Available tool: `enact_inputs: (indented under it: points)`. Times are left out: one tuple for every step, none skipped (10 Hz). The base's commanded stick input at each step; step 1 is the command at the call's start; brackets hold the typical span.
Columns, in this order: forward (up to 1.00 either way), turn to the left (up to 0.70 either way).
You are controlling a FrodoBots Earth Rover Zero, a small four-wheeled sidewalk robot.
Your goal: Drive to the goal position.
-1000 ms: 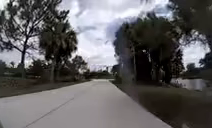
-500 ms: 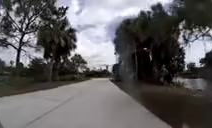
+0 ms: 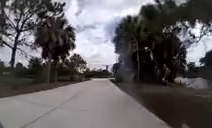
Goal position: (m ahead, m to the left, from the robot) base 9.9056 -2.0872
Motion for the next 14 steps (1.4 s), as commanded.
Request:
enact_inputs:
  points:
    - [0.59, 0.01]
    - [0.59, 0.01]
    - [0.59, 0.01]
    - [0.59, 0.01]
    - [0.59, 0.01]
    - [0.59, 0.01]
    - [0.59, 0.01]
    - [0.59, 0.01]
    - [0.59, 0.01]
    - [0.59, 0.01]
    - [0.59, 0.01]
    - [0.59, 0.01]
    - [0.59, 0.01]
    - [0.59, 0.01]
